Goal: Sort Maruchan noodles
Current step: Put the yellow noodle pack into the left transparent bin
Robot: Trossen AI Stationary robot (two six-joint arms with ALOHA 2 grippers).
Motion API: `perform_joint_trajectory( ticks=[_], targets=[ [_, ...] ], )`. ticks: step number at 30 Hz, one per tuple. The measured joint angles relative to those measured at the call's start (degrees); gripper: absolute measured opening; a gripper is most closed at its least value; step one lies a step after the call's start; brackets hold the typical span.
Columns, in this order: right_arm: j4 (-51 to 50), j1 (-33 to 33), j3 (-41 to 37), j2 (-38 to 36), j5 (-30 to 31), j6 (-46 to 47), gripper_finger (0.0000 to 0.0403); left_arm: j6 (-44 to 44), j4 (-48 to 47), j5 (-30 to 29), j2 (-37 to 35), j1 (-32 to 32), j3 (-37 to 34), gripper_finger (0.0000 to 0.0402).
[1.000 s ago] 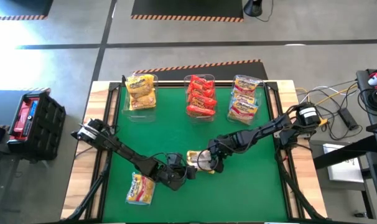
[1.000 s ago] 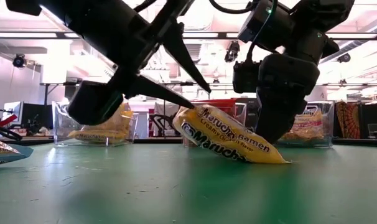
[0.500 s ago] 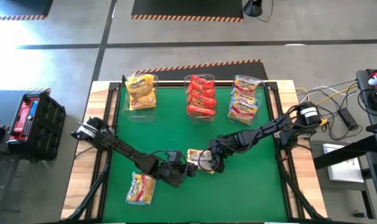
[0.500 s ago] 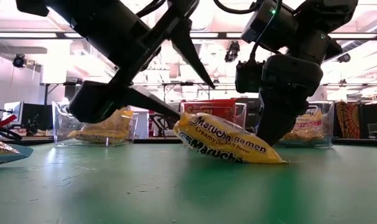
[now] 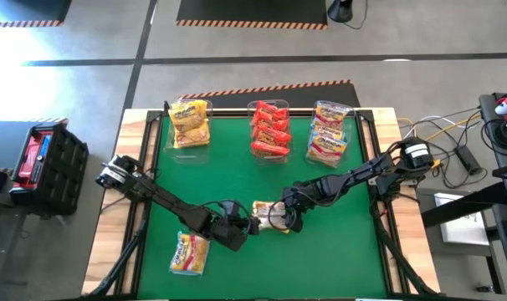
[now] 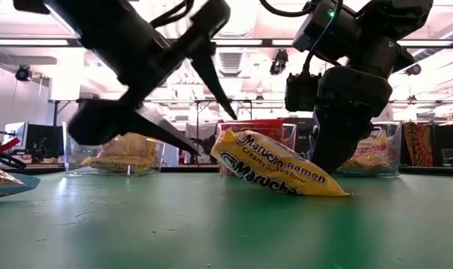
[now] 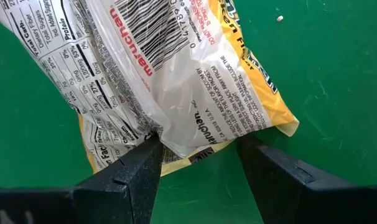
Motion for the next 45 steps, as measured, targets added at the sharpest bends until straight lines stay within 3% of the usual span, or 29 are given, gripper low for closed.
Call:
perform_joint_trajectory(
  ticks=[8, 22, 28, 39, 45],
  targets=[
    [0.58, -0.02, -0.23, 0.02, 0.05, -0.41, 0.0207, 3.33, 4.16, -1.72, 2.64, 2.78, -0.01, 0.0242],
    [4.66, 0.0, -0.26, 0.07, 1.91, -3.16, 0.0207, 12.46, 21.56, 1.11, 8.32, 7.09, -0.01, 0.0243],
    [4.25, 0.0, -0.21, -0.83, 1.97, -3.58, 0.0207, 12.8, 20.77, 3.84, 8.09, 7.18, -0.01, 0.0224],
    [-2.3, -0.13, -0.47, -11.5, 5.81, -6.16, 0.0207, 6.26, 20.99, 6.47, 7.6, 7.85, -0.01, 0.0123],
    [-9.33, 0.29, -0.43, -20.26, 8.18, -5.96, 0.0207, 6.0, 21.05, 9.97, 7.32, 8.68, -0.01, 0.0119]
  ],
)
